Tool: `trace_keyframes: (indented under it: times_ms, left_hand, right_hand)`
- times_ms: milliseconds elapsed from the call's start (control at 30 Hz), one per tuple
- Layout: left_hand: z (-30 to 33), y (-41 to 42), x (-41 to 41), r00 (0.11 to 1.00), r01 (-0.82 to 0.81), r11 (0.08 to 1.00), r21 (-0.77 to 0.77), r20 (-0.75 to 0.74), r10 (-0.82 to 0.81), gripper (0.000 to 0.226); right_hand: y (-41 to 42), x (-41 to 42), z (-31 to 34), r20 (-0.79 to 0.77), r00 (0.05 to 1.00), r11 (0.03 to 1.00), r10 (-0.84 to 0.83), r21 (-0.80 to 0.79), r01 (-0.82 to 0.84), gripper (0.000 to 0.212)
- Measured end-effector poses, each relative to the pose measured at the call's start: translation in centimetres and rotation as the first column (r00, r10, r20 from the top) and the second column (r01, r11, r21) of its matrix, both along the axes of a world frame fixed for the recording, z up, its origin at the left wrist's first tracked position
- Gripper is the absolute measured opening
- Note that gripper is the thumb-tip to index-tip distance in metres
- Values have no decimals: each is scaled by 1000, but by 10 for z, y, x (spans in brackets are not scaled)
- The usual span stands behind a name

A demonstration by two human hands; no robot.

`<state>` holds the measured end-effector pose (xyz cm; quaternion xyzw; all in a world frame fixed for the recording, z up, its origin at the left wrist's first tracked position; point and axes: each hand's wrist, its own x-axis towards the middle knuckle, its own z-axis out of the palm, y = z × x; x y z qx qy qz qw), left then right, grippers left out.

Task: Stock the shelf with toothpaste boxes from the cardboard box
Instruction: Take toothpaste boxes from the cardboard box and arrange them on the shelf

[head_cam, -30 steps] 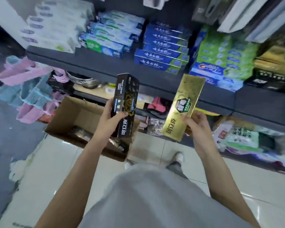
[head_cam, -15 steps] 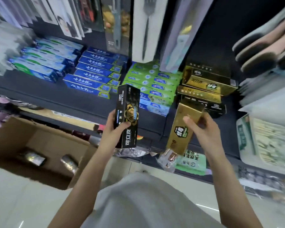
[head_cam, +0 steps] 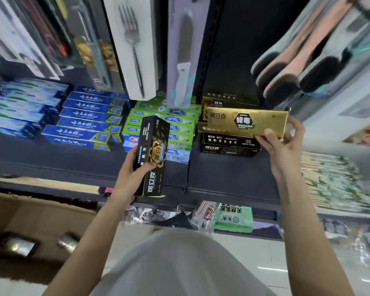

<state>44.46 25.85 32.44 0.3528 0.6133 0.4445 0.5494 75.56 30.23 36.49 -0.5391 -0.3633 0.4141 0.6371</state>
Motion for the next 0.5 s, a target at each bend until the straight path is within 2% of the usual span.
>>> trace_keyframes:
  times_ms: [100,200,300,367,433,500]
  left_hand:
    - [7,1,-1,1000,16,1000,9,-1,-16,43]
    - [10,-1,-2,1000,2,1000,21,8,-2,42]
    - [10,-4,0,1000,6,1000,11,11,-6,42]
    - [10,-7,4,1000,18,1000,-6,2,-18,41]
    - [9,-8,8,999,44,999,-11,-1,-44,40]
    - [9,-8,12,996,94,996,-11,6,-94,42]
  right_hand:
    - [26,8,-36,53,999,997,-5,-81,10,51]
    - [48,25,-72,320,942,970,-103,-177,166,47]
    - [61,35,-90,645,757,918,-107,-227,324,45]
    - [62,33,-91,776,629,886,-54,-253,388,47]
    - [54,25,-81,804,586,874,-103,-208,439,51]
    - [35,7,-68,797,571,910,-195,-71,409,47]
